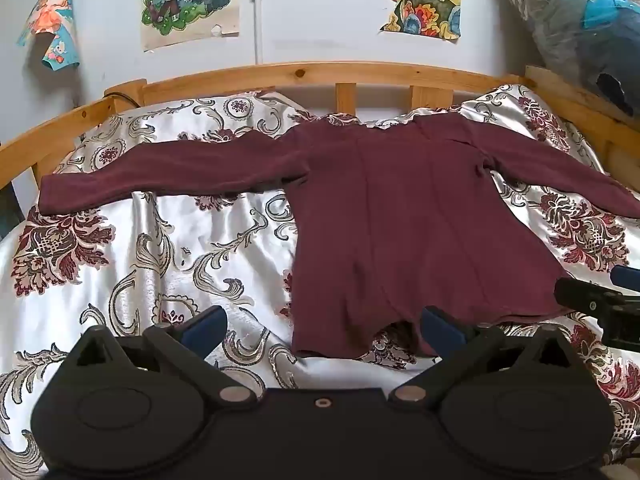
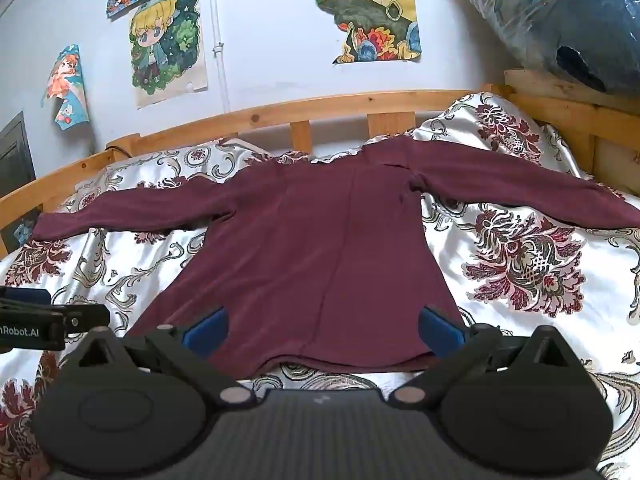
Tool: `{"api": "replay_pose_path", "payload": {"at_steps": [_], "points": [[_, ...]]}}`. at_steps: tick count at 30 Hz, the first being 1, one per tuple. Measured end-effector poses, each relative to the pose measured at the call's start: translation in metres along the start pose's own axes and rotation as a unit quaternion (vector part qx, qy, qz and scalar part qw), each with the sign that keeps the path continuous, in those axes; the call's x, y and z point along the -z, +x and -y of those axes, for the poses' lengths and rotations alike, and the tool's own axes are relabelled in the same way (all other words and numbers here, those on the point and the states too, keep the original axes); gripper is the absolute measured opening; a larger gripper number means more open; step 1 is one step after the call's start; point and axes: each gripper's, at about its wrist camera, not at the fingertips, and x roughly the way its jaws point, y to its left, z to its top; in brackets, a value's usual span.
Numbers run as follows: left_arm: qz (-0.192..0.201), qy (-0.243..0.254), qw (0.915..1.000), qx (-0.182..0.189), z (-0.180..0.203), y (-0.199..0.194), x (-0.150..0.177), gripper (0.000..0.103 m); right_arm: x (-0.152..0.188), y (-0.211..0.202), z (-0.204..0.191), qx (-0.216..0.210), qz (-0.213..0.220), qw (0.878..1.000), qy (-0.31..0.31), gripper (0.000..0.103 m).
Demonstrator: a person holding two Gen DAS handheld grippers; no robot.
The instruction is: Fold small clothes
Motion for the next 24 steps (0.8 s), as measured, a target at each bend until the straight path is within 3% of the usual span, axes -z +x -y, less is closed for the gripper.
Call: {"api": "replay_pose_path", "payload": {"at_steps": [24], "points": [[-0.001, -0.001, 1.0000, 0.000, -0.0005, -0.0005, 0.0044, 0.102, 0.0006, -0.0011, -0.0011, 0.001, -0.001, 1.000, 0.001, 0.103]]}}
